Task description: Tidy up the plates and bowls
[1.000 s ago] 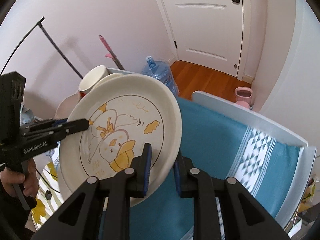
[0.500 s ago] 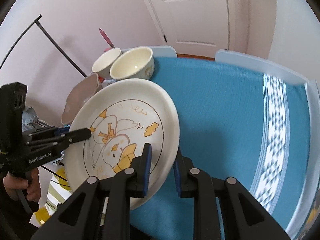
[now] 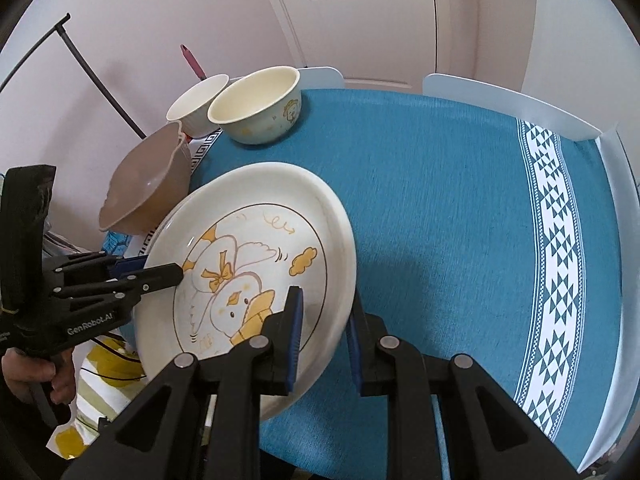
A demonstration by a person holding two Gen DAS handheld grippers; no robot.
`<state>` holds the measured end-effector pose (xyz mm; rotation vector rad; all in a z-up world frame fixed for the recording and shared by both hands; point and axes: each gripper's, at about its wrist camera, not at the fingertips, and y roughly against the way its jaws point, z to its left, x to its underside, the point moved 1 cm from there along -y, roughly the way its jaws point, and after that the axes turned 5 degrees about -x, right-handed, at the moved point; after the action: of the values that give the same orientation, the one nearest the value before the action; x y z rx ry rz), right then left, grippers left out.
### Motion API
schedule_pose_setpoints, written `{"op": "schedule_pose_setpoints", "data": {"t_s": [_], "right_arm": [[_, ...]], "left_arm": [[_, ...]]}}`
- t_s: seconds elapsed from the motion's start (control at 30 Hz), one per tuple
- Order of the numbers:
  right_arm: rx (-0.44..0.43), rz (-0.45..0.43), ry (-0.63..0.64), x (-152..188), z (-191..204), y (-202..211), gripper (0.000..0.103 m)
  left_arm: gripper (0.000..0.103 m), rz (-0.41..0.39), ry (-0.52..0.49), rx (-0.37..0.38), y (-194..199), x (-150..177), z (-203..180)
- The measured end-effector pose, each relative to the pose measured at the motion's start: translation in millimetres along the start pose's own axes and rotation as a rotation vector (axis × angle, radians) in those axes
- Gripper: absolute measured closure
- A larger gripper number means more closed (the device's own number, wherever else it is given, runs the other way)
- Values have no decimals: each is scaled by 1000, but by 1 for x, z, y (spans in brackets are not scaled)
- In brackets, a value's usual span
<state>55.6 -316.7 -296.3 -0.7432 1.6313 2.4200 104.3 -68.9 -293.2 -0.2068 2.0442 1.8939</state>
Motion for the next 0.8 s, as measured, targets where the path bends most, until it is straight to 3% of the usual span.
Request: {"op": "schedule_pose_setpoints", "data": {"t_s": [0.2,0.4,0.8], "right_arm": [[20,3,16,4,6,0,84],[44,29,47,6,13,-5,84],[91,38,63,2,16,-7,84]], "left_arm": [[84,-6,-22,-46,-3,-2,-6],[84,-16,-82,-149,0,0,-13],[84,-17,-136,-211,2,0,-20]]}}
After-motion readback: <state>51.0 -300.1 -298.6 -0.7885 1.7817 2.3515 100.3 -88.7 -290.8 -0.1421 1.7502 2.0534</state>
